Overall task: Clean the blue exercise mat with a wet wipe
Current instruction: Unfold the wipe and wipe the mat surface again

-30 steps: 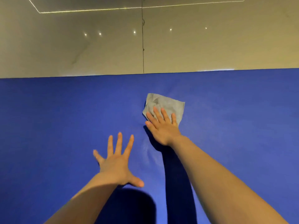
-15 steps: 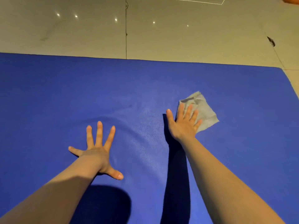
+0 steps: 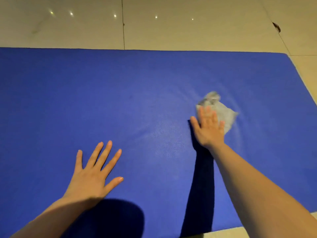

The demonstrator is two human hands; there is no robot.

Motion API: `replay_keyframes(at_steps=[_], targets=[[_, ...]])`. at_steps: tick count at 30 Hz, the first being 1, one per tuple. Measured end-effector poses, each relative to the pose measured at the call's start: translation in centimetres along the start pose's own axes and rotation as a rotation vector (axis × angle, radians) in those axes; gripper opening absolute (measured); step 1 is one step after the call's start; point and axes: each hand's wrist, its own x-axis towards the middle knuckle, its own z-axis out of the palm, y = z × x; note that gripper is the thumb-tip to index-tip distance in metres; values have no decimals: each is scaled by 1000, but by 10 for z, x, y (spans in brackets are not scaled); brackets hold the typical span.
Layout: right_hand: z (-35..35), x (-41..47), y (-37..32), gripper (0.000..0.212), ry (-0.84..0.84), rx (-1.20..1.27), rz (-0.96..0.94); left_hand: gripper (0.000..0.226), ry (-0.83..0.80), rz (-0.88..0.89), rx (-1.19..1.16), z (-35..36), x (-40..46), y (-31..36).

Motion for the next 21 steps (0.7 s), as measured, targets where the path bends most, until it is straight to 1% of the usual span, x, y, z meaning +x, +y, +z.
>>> replay_keyframes(at_steps=[2, 3, 4, 5, 7, 9, 11, 13, 15, 16, 17, 19, 21], targets=[[-1, -1, 7, 69, 14, 59, 155, 71, 38, 72, 56, 11, -12, 5], [5, -2, 0, 72, 27, 65, 189, 72, 55, 89, 77, 15, -15, 5], [13, -7, -12, 74, 39, 48, 184, 72, 71, 97, 89, 18, -18, 4], [23, -15, -26, 76, 42, 11, 136, 73, 64, 97, 90, 18, -19, 2], [50, -43, -55, 77, 20, -42, -53, 74, 41, 93, 90, 16, -21, 0], [76, -81, -83, 82, -47, -64, -245, 75, 25, 84, 103, 14, -21, -1], [90, -107, -98, 86, -109, -123, -354, 75, 11, 68, 116, 12, -23, -1], [84, -107, -89, 80, -145, -219, -444, 75, -10, 55, 125, 11, -26, -2], [66, -92, -62, 76, -144, -333, -543, 74, -22, 47, 113, 9, -30, -3], [56, -84, -42, 78, -128, -336, -532, 74, -22, 48, 105, 11, -32, -4], [47, -78, -22, 76, -113, -287, -449, 74, -34, 44, 101, 12, -35, -4], [33, -76, 23, 67, -69, -147, -196, 74, -40, 21, 94, 14, -44, -8], [21, -86, 60, 69, -40, -74, 19, 75, -22, 29, 68, 17, -51, -11]])
